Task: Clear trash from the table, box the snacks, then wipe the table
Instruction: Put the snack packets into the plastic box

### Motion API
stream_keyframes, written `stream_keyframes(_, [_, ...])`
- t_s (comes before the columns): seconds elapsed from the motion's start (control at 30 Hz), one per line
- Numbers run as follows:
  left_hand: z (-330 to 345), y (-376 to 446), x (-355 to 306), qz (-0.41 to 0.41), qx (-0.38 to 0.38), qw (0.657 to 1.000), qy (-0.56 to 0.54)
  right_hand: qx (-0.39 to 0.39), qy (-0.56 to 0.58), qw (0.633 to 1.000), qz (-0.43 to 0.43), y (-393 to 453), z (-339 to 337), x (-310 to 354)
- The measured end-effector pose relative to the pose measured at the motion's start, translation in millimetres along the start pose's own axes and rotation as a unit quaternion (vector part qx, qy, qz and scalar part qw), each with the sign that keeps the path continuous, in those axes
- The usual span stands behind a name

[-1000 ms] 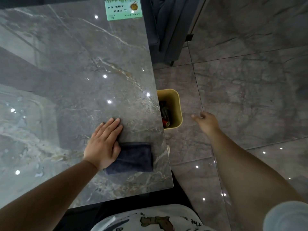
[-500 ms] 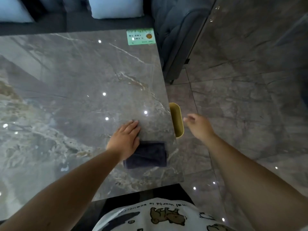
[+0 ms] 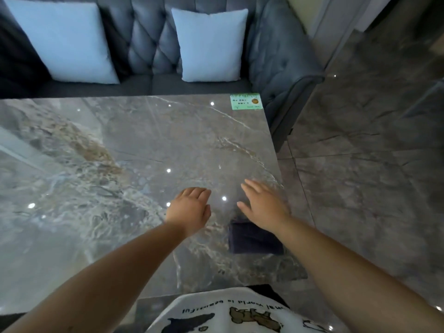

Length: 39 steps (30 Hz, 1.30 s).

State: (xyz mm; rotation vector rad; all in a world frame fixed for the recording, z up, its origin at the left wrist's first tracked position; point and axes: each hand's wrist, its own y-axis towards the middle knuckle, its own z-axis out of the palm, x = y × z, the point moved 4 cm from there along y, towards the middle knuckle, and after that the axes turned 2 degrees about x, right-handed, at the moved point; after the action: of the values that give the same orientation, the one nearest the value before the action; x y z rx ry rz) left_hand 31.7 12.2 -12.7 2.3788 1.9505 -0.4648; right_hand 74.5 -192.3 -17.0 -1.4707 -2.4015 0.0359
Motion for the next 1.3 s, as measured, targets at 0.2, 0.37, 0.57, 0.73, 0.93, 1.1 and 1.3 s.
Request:
stream_keyframes(0.2, [-4,-35,27,-0.084,-0.012,0.996,0.024,0.028,-0.028,0.996,-0.079,22,-5,39])
stream_keyframes(0.37, [-7,-84,55,-0.194,-0.038,0.98,0.01,0.045,-0.046,0.984,-0.166,43,-5,82])
stream_keyframes(0.57, [-3,-168,95,-0.324,-0.061,0.944,-0.015,0.078,-0.08,0.952,-0.284,56,18,171])
stream_keyframes(0.73, [3,-248,131,-0.418,-0.084,0.904,-0.036,0.086,-0.101,0.918,-0.374,58,39,263])
stream_keyframes(0.93, [-2,-339,187,-0.471,-0.117,0.874,-0.025,0.095,-0.105,0.889,-0.435,58,72,386])
stream_keyframes(1.1, [-16,-404,244,-0.503,-0.144,0.852,-0.011,0.096,-0.115,0.878,-0.455,55,97,473])
stream_keyframes(1.3, [-22,-464,300,-0.535,-0.148,0.832,-0.008,0.102,-0.11,0.871,-0.469,60,117,559])
